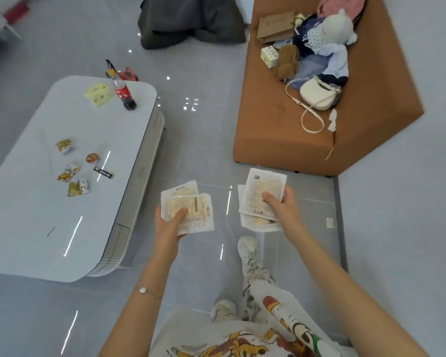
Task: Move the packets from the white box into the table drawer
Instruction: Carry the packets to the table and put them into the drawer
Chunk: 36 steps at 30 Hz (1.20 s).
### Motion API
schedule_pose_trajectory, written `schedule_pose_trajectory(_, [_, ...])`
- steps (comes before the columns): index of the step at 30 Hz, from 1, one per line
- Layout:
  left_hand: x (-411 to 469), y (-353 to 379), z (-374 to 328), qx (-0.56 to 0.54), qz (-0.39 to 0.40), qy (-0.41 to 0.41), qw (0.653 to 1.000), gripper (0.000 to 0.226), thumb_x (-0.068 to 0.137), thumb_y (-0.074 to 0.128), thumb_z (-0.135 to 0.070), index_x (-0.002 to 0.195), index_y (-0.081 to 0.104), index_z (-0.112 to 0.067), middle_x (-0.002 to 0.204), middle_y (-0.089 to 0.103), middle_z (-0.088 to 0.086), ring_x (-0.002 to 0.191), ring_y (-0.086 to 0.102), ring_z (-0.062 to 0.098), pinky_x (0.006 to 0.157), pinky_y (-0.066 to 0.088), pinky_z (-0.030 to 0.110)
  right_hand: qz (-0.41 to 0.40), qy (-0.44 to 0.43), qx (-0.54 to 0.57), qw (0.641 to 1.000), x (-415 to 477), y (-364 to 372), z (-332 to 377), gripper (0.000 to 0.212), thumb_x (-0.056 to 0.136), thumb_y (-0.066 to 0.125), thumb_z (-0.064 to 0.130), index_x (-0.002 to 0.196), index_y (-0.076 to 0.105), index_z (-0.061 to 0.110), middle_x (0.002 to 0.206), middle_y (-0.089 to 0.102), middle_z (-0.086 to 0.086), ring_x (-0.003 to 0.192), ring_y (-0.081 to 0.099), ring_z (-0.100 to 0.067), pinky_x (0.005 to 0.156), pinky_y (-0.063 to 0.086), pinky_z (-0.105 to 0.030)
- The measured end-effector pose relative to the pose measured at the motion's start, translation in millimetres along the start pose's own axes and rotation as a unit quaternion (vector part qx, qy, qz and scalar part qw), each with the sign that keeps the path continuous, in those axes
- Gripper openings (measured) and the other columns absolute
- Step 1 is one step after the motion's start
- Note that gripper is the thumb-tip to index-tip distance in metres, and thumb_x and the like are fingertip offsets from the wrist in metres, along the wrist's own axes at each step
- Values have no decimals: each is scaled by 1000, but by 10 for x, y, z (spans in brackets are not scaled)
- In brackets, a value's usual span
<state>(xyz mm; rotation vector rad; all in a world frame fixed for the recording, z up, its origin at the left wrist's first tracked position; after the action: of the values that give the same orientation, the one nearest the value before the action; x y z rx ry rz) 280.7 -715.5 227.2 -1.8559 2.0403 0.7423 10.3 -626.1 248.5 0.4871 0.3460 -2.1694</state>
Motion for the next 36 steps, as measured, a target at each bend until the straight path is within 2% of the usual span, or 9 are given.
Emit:
schedule_pose_trajectory(7, [669, 14, -225, -71, -115, -7, 991, 46, 87, 66, -8, 127, 47, -20, 119, 65, 7, 101, 68, 26, 83, 56, 49, 122, 3, -71, 990, 1203, 665, 560, 35, 89, 66, 17, 120, 49, 19, 109, 65, 5, 96, 65, -10, 77, 53, -25])
schedule_pose_trajectory(10, [854, -9, -271, -98, -164, -11, 982, 44, 87, 66, -8, 125, 48, -20, 119, 65, 9, 101, 67, 26, 77, 56, 45, 171, -2, -98, 980, 1581, 961, 814, 32, 89, 65, 16, 116, 49, 18, 106, 64, 5, 94, 65, -10, 77, 53, -25])
schedule_pose_trajectory(15, [1029, -117, -416, -168, -246, 1, 955, 50, 86, 67, -10, 131, 47, -17, 117, 66, 8, 98, 69, 24, 67, 57, 37, 247, 2, -140, 959, 2120, 1569, 1161, 39, 88, 67, 18, 122, 49, 15, 116, 64, -2, 104, 66, -19, 89, 55, -39])
schedule_pose_trajectory(19, [1182, -267, -517, -207, -295, 10, 933, 50, 86, 66, -10, 131, 46, -17, 116, 66, 7, 94, 70, 21, 64, 57, 34, 295, -6, -172, 940, 2403, 2080, 1310, 39, 90, 65, 16, 124, 47, 10, 110, 65, -1, 95, 67, -13, 71, 57, -22])
schedule_pose_trajectory(21, [1325, -376, -562, -218, -309, 14, 926, 49, 87, 66, -10, 131, 46, -17, 117, 66, 7, 96, 69, 22, 66, 57, 36, 314, -3, -187, 931, 2542, 2343, 1335, 39, 89, 65, 16, 123, 47, 11, 109, 65, -1, 97, 67, -14, 70, 56, -22])
schedule_pose_trajectory(25, [1690, -625, -629, -230, -325, 16, 917, 47, 87, 66, -12, 129, 48, -20, 112, 67, 3, 97, 68, 21, 73, 56, 39, 337, -3, -218, 916, 2825, 2840, 1291, 42, 88, 68, 17, 124, 47, 11, 114, 65, -6, 103, 67, -21, 84, 56, -38])
schedule_pose_trajectory(31, [2226, -1075, -625, -227, -349, -8, 909, 52, 79, 73, -23, 127, 51, -22, 115, 67, 6, 105, 66, 26, 83, 56, 45, 331, 16, -266, 905, 3155, 3516, 1138, 45, 85, 71, 25, 123, 48, 16, 115, 67, -3, 102, 67, -19, 90, 54, -45])
schedule_pose_trajectory(34, [2491, -1328, -520, -227, -387, -21, 893, 45, 86, 68, -15, 127, 49, -19, 114, 67, 6, 102, 67, 23, 85, 55, 42, 345, 28, -296, 890, 3344, 3993, 971, 38, 88, 68, 21, 119, 47, 18, 115, 66, -5, 100, 67, -18, 84, 56, -40])
schedule_pose_trajectory(36, [2698, -1516, -398, -232, -410, -32, 882, 43, 87, 68, -15, 125, 48, -18, 113, 65, 6, 103, 65, 25, 85, 54, 39, 358, 32, -312, 879, 3473, 4384, 813, 34, 89, 65, 17, 117, 45, 18, 111, 65, -2, 96, 67, -14, 72, 56, -27])
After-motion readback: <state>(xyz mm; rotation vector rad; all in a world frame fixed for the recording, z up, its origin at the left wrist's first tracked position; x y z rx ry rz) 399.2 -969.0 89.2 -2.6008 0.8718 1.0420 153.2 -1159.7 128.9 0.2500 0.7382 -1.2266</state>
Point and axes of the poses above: each hand's wrist, its own x-axis towards the middle knuckle, its own y-axis out of the palm, z = x × y, the point moved 4 cm from there along x, towards the middle knuckle
